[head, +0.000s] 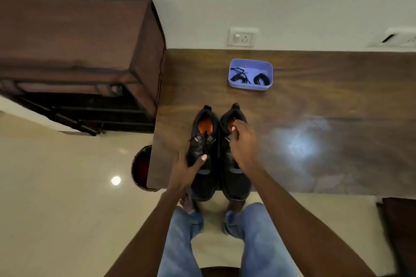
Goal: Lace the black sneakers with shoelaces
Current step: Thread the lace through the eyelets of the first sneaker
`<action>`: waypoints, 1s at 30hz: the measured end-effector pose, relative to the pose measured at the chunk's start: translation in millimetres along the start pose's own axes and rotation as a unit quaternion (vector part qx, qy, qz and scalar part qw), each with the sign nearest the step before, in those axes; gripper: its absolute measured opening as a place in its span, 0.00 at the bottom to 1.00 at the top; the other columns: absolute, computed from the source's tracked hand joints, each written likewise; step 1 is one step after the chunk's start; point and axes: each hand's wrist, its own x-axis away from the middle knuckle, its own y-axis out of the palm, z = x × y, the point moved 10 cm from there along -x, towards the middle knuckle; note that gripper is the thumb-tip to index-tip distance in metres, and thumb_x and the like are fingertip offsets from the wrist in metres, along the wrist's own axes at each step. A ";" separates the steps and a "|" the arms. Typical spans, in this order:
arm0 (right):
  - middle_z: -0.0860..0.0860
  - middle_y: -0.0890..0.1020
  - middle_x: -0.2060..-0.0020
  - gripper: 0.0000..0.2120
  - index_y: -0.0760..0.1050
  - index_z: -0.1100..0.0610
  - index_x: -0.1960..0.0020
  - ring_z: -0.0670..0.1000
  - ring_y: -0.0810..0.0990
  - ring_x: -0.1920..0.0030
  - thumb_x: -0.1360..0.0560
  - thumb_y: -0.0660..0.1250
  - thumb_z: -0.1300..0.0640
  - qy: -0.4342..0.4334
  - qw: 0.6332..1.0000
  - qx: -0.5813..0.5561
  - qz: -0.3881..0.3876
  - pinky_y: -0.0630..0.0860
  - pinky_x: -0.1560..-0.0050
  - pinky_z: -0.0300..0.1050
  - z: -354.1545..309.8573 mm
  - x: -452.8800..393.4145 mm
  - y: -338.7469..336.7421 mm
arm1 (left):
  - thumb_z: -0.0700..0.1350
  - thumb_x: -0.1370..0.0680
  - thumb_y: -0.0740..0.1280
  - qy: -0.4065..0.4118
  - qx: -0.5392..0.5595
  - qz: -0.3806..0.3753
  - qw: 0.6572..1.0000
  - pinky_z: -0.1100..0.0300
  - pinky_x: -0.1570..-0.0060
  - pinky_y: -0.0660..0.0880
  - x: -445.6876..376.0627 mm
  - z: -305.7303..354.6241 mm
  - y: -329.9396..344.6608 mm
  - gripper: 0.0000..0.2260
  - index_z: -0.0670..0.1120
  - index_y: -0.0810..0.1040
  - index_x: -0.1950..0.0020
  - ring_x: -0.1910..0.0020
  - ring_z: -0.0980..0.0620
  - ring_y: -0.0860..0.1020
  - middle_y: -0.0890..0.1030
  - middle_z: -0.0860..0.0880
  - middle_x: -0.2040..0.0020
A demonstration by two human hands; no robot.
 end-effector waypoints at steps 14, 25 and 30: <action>0.58 0.83 0.45 0.12 0.80 0.63 0.41 0.56 0.80 0.44 0.20 0.62 0.63 -0.054 0.978 -0.125 0.157 0.78 0.42 0.51 -3.6 59.9 -25.4 | 0.70 0.34 0.66 0.088 -0.064 0.098 0.989 0.41 0.32 0.68 10.6 -20.9 15.3 0.43 0.52 0.61 0.23 0.31 0.41 0.69 0.69 0.45 0.31; 0.57 0.84 0.48 0.12 0.81 0.61 0.44 0.57 0.80 0.46 0.20 0.61 0.62 -0.030 0.998 -0.012 0.061 0.76 0.49 0.49 9.4 142.9 -30.0 | 0.71 0.41 0.71 0.049 -0.028 0.048 0.997 0.42 0.33 0.71 38.0 -29.5 17.2 0.52 0.53 0.60 0.22 0.32 0.41 0.71 0.69 0.45 0.28; 0.57 0.84 0.51 0.11 0.82 0.62 0.47 0.57 0.81 0.49 0.21 0.60 0.63 -0.077 0.996 0.010 0.035 0.77 0.49 0.52 -5.7 135.8 -19.9 | 0.71 0.42 0.73 0.061 -0.003 0.050 0.997 0.43 0.34 0.72 34.3 -32.5 13.6 0.51 0.53 0.62 0.24 0.33 0.41 0.73 0.71 0.46 0.30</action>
